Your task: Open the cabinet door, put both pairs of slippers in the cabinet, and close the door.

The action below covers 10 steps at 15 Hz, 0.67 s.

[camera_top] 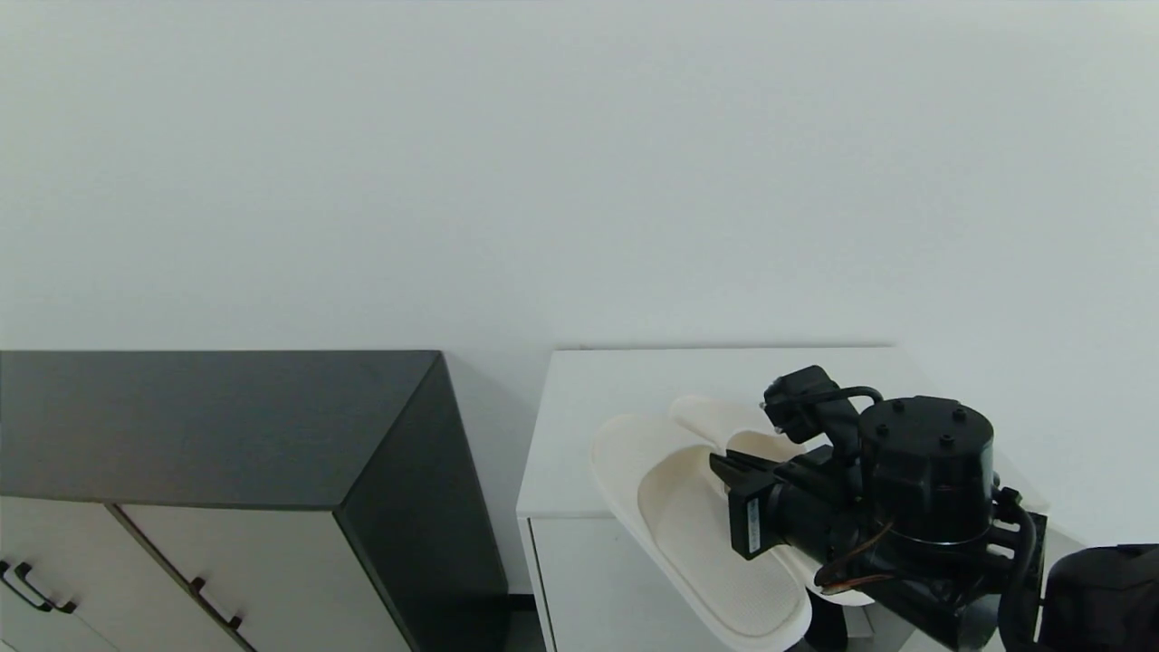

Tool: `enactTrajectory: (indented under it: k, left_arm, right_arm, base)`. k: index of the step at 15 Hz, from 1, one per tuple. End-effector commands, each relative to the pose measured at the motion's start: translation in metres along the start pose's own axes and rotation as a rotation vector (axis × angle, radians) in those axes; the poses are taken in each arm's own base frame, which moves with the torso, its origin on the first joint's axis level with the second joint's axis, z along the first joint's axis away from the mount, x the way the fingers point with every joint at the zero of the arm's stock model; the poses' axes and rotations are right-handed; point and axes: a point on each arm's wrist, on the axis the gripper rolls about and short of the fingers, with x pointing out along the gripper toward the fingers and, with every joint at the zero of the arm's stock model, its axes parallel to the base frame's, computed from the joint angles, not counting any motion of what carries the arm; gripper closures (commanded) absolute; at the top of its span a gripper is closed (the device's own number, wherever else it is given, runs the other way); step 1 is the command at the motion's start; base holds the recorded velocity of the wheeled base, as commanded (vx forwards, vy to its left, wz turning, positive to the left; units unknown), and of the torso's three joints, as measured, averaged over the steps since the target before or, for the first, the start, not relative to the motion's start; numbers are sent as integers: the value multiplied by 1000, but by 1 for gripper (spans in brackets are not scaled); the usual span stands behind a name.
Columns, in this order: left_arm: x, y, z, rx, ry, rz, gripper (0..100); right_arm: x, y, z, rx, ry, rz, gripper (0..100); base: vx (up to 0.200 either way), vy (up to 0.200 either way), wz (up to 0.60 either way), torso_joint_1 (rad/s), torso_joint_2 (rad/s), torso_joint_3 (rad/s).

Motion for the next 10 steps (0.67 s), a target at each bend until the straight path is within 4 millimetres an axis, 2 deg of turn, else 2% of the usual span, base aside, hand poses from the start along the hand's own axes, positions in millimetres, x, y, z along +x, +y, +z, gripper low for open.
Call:
enactTrajectory:
  k: [1, 8, 10]
  left_arm:
    - [0, 0, 0, 0, 1, 0, 100]
    - [0, 0, 0, 0, 1, 0, 100]
    - [0, 0, 0, 0, 1, 0, 100]
  right_arm:
    - [2, 1, -4, -4, 13, -1, 100]
    - [5, 1, -8, -10, 28, -12, 100]
    - [5, 1, -8, -8, 24, -19, 100]
  base:
    - [-200, 0, 0, 7, 2, 2]
    - [-200, 0, 0, -4, 2, 3]
    - [0, 0, 0, 0, 0, 0]
